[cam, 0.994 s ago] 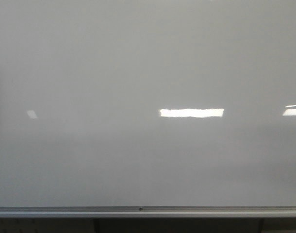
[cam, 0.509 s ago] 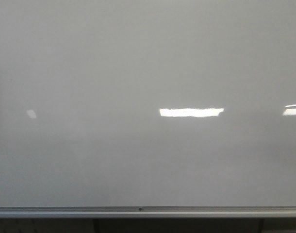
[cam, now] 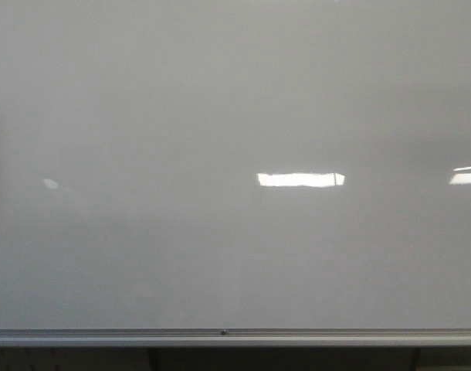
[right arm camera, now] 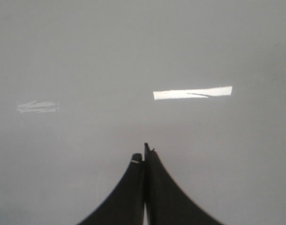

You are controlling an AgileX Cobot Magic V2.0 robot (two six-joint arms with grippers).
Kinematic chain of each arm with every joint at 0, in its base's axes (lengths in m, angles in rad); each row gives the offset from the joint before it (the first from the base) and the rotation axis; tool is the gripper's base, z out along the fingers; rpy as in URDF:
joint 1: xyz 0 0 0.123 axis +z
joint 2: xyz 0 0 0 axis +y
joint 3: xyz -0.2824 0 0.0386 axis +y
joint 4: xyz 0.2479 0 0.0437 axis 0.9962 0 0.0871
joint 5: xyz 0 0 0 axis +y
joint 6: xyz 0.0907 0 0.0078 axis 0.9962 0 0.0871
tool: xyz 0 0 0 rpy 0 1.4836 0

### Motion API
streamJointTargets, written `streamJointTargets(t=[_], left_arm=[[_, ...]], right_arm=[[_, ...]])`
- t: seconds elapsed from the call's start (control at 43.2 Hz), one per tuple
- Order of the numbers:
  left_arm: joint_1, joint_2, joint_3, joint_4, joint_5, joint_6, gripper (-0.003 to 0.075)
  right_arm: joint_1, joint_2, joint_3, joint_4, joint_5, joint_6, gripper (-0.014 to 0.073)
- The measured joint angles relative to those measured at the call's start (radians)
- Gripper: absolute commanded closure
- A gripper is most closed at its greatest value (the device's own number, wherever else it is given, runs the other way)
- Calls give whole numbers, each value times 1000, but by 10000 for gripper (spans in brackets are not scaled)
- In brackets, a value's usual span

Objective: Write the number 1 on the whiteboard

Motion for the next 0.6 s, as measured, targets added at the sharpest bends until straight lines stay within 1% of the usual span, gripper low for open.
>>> streamJointTargets(t=[0.069,0.116,0.185,0.208,0.231,0.277,0.324,0.347,0.393,0.416,0.601], left_arm=[[0,22,-2,0,6,0,704],[0,26,-2,0,11,0,649],[0,28,-2,0,13,0,501],[0,28,-2,0,13,0,427],[0,28,-2,0,13,0,389],[0,28,-2,0,13,0,263],[0,28,-2,0,15,0,176],[0,28,-2,0,15,0,145],[0,28,-2,0,15,0,106],[0,28,-2,0,18,0,104],[0,55,-2,-24,30,0,104]], right_arm=[[0,22,-1,0,7,0,601],[0,24,-1,0,10,0,538],[0,25,-2,0,11,0,426],[0,25,-2,0,11,0,370],[0,25,-2,0,11,0,328],[0,25,-3,0,14,0,248],[0,25,-3,0,19,0,180],[0,25,-3,0,22,0,153],[0,25,-3,0,26,0,111],[0,25,-3,0,29,0,102],[0,25,-3,0,35,0,97]])
